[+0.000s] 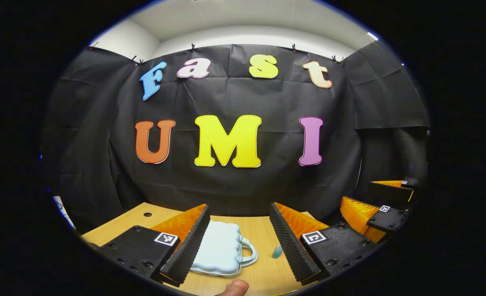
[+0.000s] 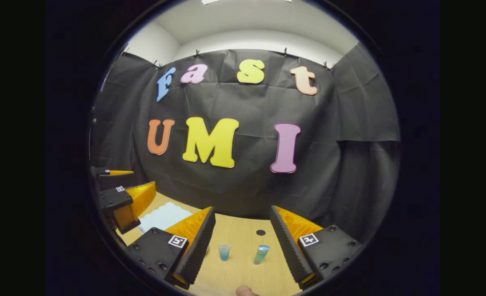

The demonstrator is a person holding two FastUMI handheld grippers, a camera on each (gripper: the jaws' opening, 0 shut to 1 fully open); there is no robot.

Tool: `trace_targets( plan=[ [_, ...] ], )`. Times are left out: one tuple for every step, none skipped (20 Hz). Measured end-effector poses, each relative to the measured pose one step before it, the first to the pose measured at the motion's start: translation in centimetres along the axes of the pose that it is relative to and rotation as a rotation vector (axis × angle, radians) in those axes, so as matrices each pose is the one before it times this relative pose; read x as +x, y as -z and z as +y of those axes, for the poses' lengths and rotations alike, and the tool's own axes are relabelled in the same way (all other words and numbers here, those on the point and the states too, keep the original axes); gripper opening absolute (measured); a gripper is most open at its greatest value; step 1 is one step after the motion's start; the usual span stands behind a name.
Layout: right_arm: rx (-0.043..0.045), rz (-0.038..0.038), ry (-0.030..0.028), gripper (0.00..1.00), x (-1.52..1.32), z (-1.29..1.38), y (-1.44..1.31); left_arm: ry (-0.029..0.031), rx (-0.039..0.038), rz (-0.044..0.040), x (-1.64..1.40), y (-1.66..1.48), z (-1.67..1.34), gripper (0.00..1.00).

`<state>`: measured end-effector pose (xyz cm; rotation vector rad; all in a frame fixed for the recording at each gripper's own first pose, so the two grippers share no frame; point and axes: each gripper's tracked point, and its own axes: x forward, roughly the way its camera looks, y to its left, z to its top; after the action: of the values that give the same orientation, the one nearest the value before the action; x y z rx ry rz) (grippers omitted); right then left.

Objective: First open the suitcase, pack the skin care products into it, and then close the suitcase.

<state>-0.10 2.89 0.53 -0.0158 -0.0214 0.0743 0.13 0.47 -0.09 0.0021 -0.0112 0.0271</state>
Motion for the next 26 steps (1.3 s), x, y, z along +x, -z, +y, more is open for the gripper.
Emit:
trace_targets(
  plan=[
    [0.00161,-0.00059,-0.00067,0.80,0.010,0.035,0.061,-0.00386,0.00325,0.00683,0.052,0.187,0.111,0.93],
    [0.00090,-0.00255,0.00368,0.80,-0.010,-0.163,-0.061,-0.00199,0.00210,0.00492,0.010,0.226,0.100,0.93],
    [-0.00046,-0.00112,0.00413,0.80,-0.027,-0.277,0.048,0.00169,0.00265,0.00234,0.001,0.220,-0.113,0.93],
    [-0.00118,0.00186,0.00947,0.80,0.030,-0.368,0.055,-0.00047,0.00604,0.00227,0.028,0.200,0.003,0.93],
    [0.00068,0.00204,0.00849,0.80,-0.014,-0.477,0.160,0.00010,0.00728,0.00144,0.059,0.248,-0.030,0.93],
    [0.00015,0.00098,0.01209,0.80,0.081,-0.529,0.120,0.00237,0.00790,0.00628,0.113,0.444,-0.207,0.93],
    [-0.00032,0.00335,0.01333,0.80,0.086,-0.656,0.293,0.00090,0.00993,0.01109,0.207,0.598,-0.159,0.93],
    [-0.00016,0.00748,0.01515,0.80,0.149,-0.722,0.327,0.00227,0.01365,0.00925,0.143,0.677,-0.212,0.94],
    [0.00484,0.00881,0.01652,0.80,0.123,-0.877,0.432,-0.00065,0.02026,0.00975,0.373,0.695,-0.122,0.94],
    [0.00971,0.00858,0.01735,0.80,0.079,-0.941,0.356,0.00129,0.02295,0.01322,0.322,0.901,-0.234,0.94],
    [0.00749,0.00476,0.01684,0.80,0.211,-1.011,0.282,-0.00688,0.03253,0.01860,0.455,1.089,-0.038,0.93],
    [-0.00041,0.00275,0.02073,0.80,0.231,-1.049,0.160,-0.00796,0.03250,0.01264,0.391,1.090,-0.065,0.94],
    [-0.00287,0.00152,0.01867,0.80,0.389,-1.077,0.298,-0.00077,0.03745,0.01078,0.509,1.083,-0.318,0.95],
    [-0.00268,0.00204,0.01724,0.80,0.284,-1.043,0.221,-0.00669,0.04880,0.00913,0.413,1.165,-0.397,0.94],
    [0.00167,0.00341,0.01395,0.80,0.390,-0.985,0.279,-0.00261,0.06603,0.00818,0.669,1.244,-0.557,0.94],
    [0.00627,0.00580,0.00965,0.80,0.352,-0.844,0.291,-0.00668,0.07425,0.00862,0.646,1.146,-0.396,0.93],
    [0.00629,0.00843,0.00860,0.80,0.342,-0.739,0.498,-0.00279,0.07265,0.00283,0.721,1.042,-0.571,0.93],
    [0.00297,0.00963,0.00864,0.80,0.487,-0.728,0.362,0.00116,0.07921,0.00623,0.683,1.157,-0.844,0.94],
    [0.00220,0.01092,0.00588,0.80,0.479,-0.706,0.553,-0.00014,0.07261,0.01020,0.616,1.122,-0.959,0.93],
    [0.00267,0.00689,0.00625,0.80,0.462,-0.652,0.365,0.00316,0.06896,0.01316,0.539,1.097,-1.309,0.93],
    [0.00518,0.00642,0.00303,0.80,0.453,-0.539,0.287,0.00182,0.06654,0.01014,0.702,0.726,-1.022,0.93],
    [0.00625,0.00618,-0.00082,0.80,0.481,-0.497,0.450,0.00453,0.06827,0.00779,0.724,0.644,-1.132,0.93],
    [0.00211,0.00712,-0.00026,0.80,0.385,-0.531,0.358,-0.00779,0.07014,0.00158,0.750,0.432,-0.968,0.93],
    [-0.00060,0.00805,0.00008,0.80,0.458,-0.554,0.667,0.00256,0.07393,-0.00100,0.622,0.274,-1.139,0.93],
    [-0.00103,0.01040,0.00072,0.80,0.398,-0.516,0.545,-0.00301,0.09007,0.00173,0.873,0.245,-1.030,0.93],
    [0.00061,0.01172,0.00328,0.80,0.299,-0.507,0.584,0.00353,0.08749,0.00509,0.678,-0.126,-1.032,0.93]
  ],
)
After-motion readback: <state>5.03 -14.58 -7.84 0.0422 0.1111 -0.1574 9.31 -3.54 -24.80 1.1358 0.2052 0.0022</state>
